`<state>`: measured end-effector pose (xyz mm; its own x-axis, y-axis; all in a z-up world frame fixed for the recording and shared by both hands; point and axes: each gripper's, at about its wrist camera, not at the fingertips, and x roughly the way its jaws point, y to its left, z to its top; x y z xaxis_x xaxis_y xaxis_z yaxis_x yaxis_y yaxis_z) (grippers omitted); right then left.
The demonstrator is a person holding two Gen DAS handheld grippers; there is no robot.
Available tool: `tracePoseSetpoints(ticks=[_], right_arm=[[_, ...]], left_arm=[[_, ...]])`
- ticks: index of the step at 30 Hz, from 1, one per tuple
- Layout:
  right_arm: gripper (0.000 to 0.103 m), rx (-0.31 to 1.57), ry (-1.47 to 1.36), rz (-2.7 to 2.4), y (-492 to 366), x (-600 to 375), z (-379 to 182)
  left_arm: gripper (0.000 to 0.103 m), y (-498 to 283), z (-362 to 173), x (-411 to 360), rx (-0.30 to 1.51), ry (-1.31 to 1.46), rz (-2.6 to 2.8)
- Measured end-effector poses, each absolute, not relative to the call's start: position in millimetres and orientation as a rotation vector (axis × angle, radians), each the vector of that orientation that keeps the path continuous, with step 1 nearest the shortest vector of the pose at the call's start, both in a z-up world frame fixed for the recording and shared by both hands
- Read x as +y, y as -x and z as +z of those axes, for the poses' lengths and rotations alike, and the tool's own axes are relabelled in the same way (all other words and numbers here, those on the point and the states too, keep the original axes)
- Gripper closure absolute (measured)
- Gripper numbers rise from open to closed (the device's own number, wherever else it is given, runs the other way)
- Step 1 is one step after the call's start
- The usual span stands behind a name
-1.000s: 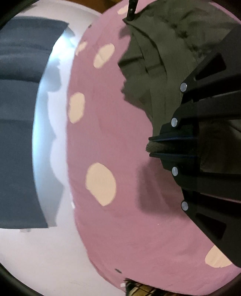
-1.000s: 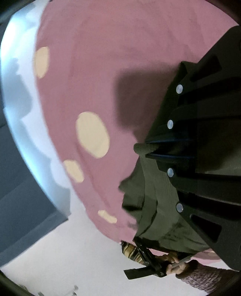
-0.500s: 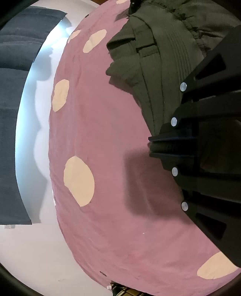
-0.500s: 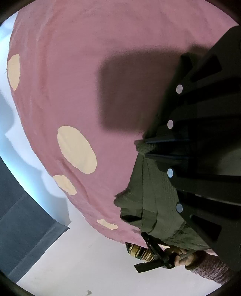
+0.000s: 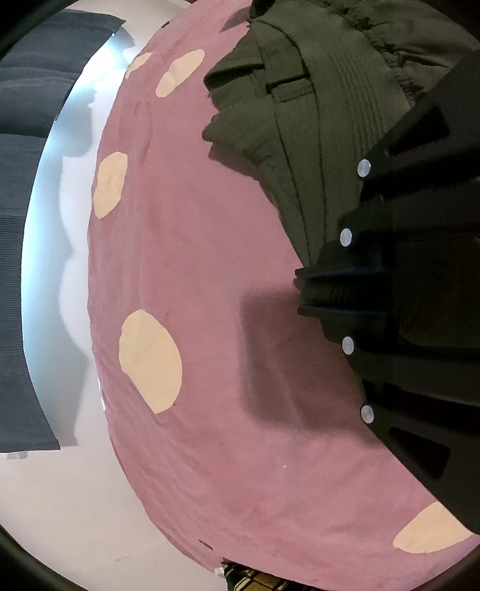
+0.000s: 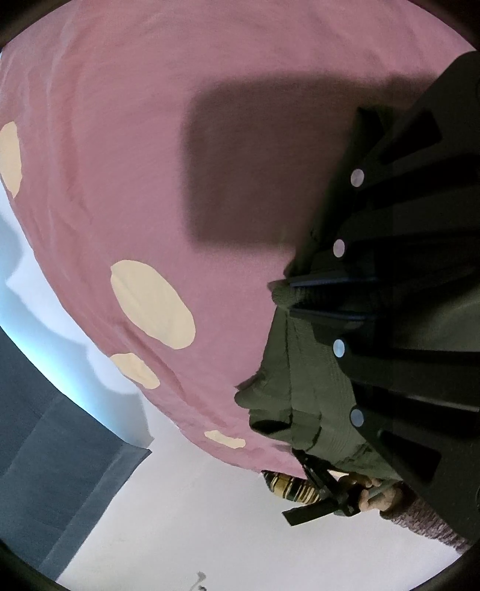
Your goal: Fold small clothes
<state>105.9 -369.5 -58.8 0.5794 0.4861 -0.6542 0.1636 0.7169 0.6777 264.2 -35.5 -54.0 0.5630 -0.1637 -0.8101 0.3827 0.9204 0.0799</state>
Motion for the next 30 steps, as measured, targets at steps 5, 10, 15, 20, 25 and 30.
tracePoseSetpoints(ticks=[5, 10, 15, 20, 25, 30], right_arm=[[0.083, 0.942, -0.806, 0.176, -101.4, -374.2, -55.2], [0.077, 0.934, -0.814, 0.069, -87.7, -388.8, -47.3], [0.075, 0.911, -0.823, -0.069, -54.8, -409.3, -31.6], [0.058, 0.825, -0.835, 0.023, -15.4, -380.1, 10.2], [0.054, 0.811, -0.842, 0.234, 15.3, -309.5, 34.9], [0.053, 0.855, -0.877, 0.454, 37.5, -230.2, 27.8]], left_arm=[[0.054, -263.5, -45.8, -27.2, 0.919, -0.241, -0.262], [0.042, -248.7, -28.8, -7.4, 0.932, -0.186, -0.264], [0.037, -218.1, -12.4, 28.5, 0.949, -0.100, -0.248], [0.036, -175.2, -6.5, 68.8, 0.956, -0.018, -0.235], [0.036, -127.0, -4.8, 110.8, 0.954, 0.079, -0.212], [0.035, -87.5, -11.7, 135.9, 0.959, 0.172, -0.210]])
